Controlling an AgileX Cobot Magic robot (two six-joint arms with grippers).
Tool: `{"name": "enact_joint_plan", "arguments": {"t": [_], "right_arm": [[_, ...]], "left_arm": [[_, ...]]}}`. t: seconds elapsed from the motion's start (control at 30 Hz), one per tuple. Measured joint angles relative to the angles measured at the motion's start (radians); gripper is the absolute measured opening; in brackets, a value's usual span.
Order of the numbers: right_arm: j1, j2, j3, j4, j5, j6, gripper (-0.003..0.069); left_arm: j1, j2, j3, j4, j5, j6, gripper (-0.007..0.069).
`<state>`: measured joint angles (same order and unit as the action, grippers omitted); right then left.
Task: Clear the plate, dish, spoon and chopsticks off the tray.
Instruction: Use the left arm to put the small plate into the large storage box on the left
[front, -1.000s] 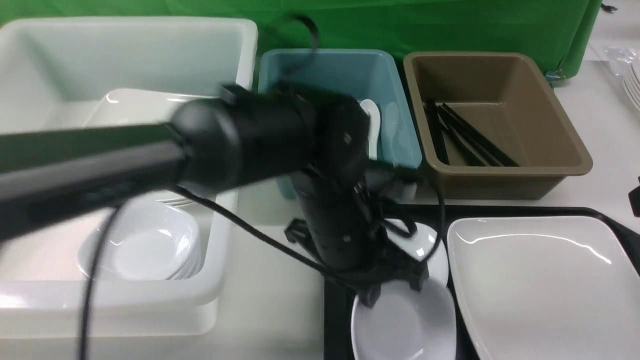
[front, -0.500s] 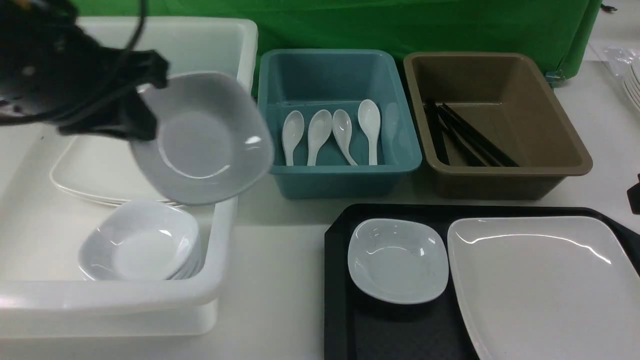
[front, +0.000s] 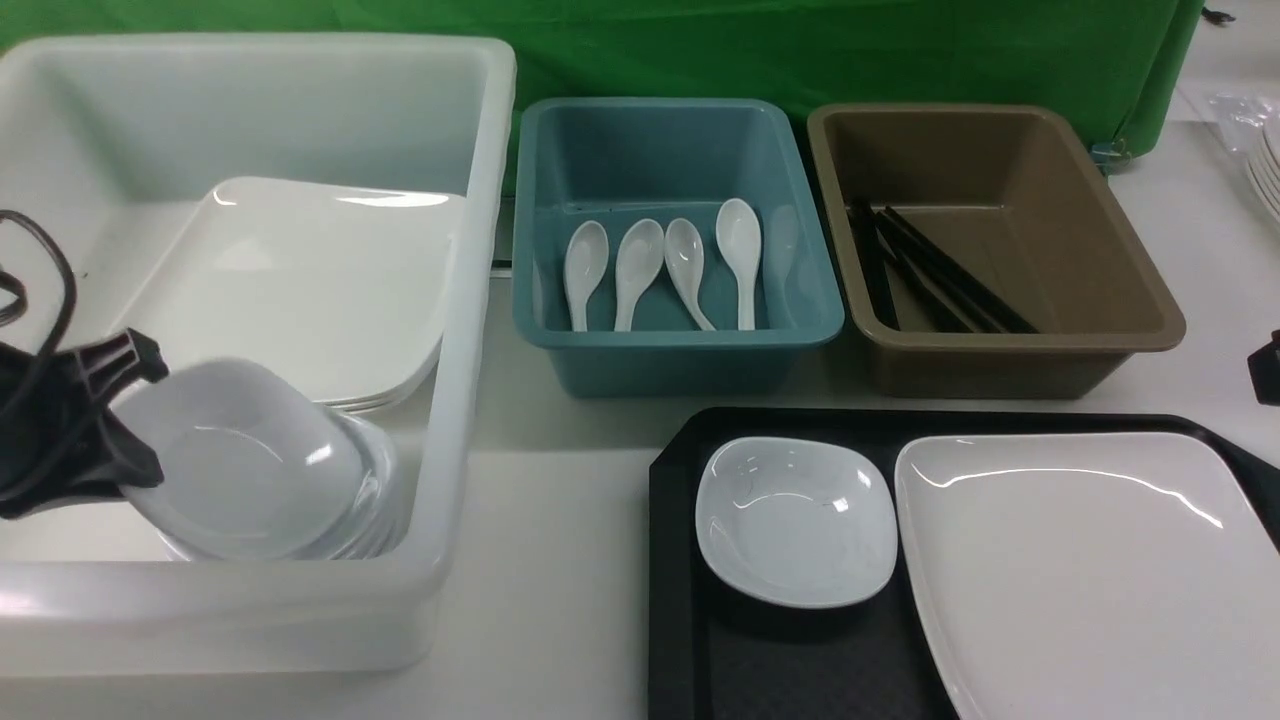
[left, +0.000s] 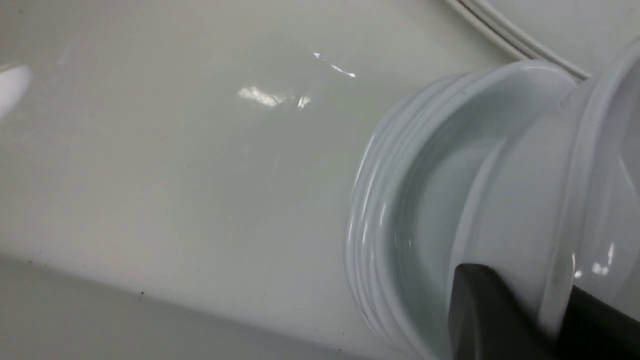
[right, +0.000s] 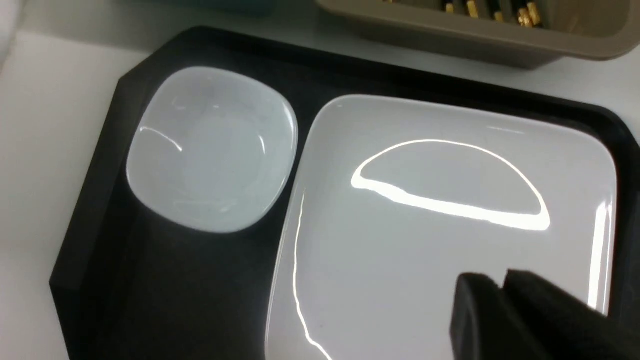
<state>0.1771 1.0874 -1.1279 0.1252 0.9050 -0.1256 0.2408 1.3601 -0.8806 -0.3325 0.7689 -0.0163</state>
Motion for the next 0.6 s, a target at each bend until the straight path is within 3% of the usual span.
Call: {"name": "enact_joint_plan", "arguments": {"t": [0.03,0.13,0.37,0.47,0.6], "right_arm": [[0.000,0.000,0.000,0.000,0.000,0.000,0.0100],[0.000,0.000,0.000,0.000,-0.002,0.000,0.0108],[0.000,0.000,0.000,0.000,-0.001,0.000,0.0118],[0.000,0.000,0.000,0.000,0.006,0.000,0.0121],[0.000,0.000,0.000,0.000,0.009,0.000,0.0126]], "left_arm": [[0.000,0.003,0.000,-0.001,-0.001,0.001,0.0070],[0.000,0.040,0.000,-0.008,-0.008,0.016,0.0171],[0.000,0.027,-0.135,0.107,0.127,0.059,0.0462],[-0.001,0.001,-0.255,0.140,0.211,0.059,0.0519],[-0.081,-0.026,-0.420,0.147,0.282,0.060,0.0486]]}}
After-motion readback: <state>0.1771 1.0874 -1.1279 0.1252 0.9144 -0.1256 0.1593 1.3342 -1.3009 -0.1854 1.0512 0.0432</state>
